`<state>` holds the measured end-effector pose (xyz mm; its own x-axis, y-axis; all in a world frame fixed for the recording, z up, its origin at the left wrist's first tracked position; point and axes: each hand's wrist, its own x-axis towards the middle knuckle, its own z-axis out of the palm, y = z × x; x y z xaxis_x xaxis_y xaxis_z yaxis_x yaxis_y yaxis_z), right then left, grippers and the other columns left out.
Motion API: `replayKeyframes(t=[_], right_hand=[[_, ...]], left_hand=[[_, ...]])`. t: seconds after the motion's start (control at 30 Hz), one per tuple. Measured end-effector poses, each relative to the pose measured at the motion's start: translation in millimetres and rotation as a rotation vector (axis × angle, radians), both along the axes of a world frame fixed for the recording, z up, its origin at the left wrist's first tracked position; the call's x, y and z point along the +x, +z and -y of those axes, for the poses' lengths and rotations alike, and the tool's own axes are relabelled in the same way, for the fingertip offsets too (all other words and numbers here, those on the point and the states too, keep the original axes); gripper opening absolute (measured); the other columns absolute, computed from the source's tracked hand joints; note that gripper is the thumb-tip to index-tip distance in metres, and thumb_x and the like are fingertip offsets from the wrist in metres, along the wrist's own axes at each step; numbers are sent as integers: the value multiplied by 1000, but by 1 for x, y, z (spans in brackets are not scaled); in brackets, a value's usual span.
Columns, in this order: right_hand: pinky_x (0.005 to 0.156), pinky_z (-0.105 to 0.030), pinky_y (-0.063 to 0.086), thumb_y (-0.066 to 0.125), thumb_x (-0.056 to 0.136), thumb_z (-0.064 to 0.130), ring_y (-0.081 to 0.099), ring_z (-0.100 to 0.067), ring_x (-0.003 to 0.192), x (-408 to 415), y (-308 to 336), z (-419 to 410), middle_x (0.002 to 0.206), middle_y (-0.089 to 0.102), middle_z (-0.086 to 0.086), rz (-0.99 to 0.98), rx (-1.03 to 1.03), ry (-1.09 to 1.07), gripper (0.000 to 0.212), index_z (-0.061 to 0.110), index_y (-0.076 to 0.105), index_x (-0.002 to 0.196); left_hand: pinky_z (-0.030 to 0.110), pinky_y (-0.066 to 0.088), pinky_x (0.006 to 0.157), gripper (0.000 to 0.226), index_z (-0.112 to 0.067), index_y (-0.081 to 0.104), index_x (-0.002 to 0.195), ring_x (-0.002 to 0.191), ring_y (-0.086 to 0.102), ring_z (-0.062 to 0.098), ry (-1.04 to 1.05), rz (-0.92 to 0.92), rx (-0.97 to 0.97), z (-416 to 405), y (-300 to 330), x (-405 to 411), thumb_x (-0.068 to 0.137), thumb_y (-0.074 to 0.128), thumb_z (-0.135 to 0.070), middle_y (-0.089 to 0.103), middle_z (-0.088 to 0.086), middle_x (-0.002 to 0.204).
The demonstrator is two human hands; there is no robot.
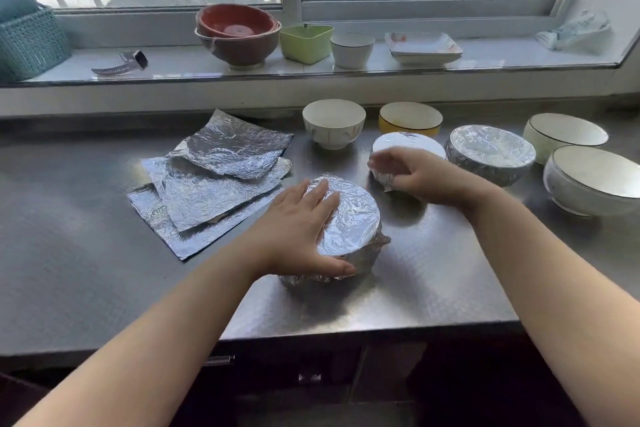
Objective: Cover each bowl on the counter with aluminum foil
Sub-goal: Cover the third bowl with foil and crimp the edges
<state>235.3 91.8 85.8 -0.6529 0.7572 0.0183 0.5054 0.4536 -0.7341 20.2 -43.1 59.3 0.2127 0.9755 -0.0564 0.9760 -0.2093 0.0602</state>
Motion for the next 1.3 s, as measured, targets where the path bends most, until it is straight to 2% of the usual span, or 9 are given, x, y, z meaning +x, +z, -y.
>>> replayKeyframes(t=[0.1, 0.27, 0.43, 0.63, 0.73, 0.83, 0.97, 1.13, 1.3], right_hand=[[99, -16, 44, 48, 100, 8, 57, 1, 112, -35, 7, 22, 128, 61, 1, -132, -12, 46, 33, 12, 53, 132], [109, -33, 41, 39, 105, 18, 55, -14, 123, -64, -24, 31, 129, 62, -4, -163, -71, 58, 33, 11, 56, 133], [86, -15, 49, 35, 107, 20, 61, -2, 103, -62, -21, 32, 125, 64, -4, -327, -313, -30, 36, 7, 57, 132], [100, -43, 48, 36, 104, 13, 63, -30, 112, -59, -29, 36, 124, 65, -19, -483, -613, -162, 34, 8, 61, 127], [100, -54, 44, 37, 101, 13, 63, -38, 113, -60, -37, 39, 119, 67, -20, -507, -651, -223, 35, 13, 65, 122], [76, -36, 54, 41, 98, 14, 71, -29, 96, -60, -41, 45, 108, 72, -13, -545, -606, -316, 31, 14, 70, 109], [73, -32, 48, 44, 92, 25, 67, -29, 104, -65, -55, 54, 109, 72, -13, -555, -519, -432, 35, 9, 70, 108], [86, -35, 50, 42, 97, 27, 67, -20, 101, -68, -59, 64, 108, 73, -5, -571, -437, -465, 35, 12, 71, 109], [90, -40, 48, 44, 95, 28, 61, -19, 93, -69, -63, 67, 99, 69, -10, -621, -415, -510, 29, 12, 68, 95]], left_hand=[[42, 1, 122, 129, -25, -1, 156, 149, -11, 21, -8, -1, 0, 0, 0, -1, 51, 23, -95, -8, -2, 164], [42, 2, 122, 128, -24, -6, 156, 150, -9, 22, -31, 26, 32, 1, -1, -3, 56, 28, -95, -9, -5, 164], [38, 0, 122, 131, -25, -8, 156, 150, -11, 19, -40, 53, 19, 1, -1, -8, 53, 30, -96, -14, -6, 163], [31, -5, 118, 126, -29, -7, 156, 149, -14, 15, -46, 61, -15, 6, 8, -9, 63, 54, -88, -19, -8, 162], [34, -3, 119, 131, -29, -11, 155, 149, -16, 17, 9, 18, -42, 11, 13, -17, 55, 45, -93, -24, -6, 161], [35, 0, 121, 132, -23, -14, 154, 150, -14, 18, 91, -28, -80, 17, 17, -29, 60, 49, -90, -25, -1, 160], [36, -2, 122, 132, -20, -18, 153, 148, -21, 20, 112, -59, -175, 32, 35, -37, 67, 64, -78, -28, 2, 159], [39, 4, 121, 103, -24, 11, 157, 151, 2, 20, 124, 241, 58, 12, 31, 12, 76, 24, -87, 4, 1, 165], [50, 1, 120, 101, -29, 9, 156, 151, -1, 28, 182, 95, 52, -2, 4, 25, 74, 10, -89, 4, 3, 165]])
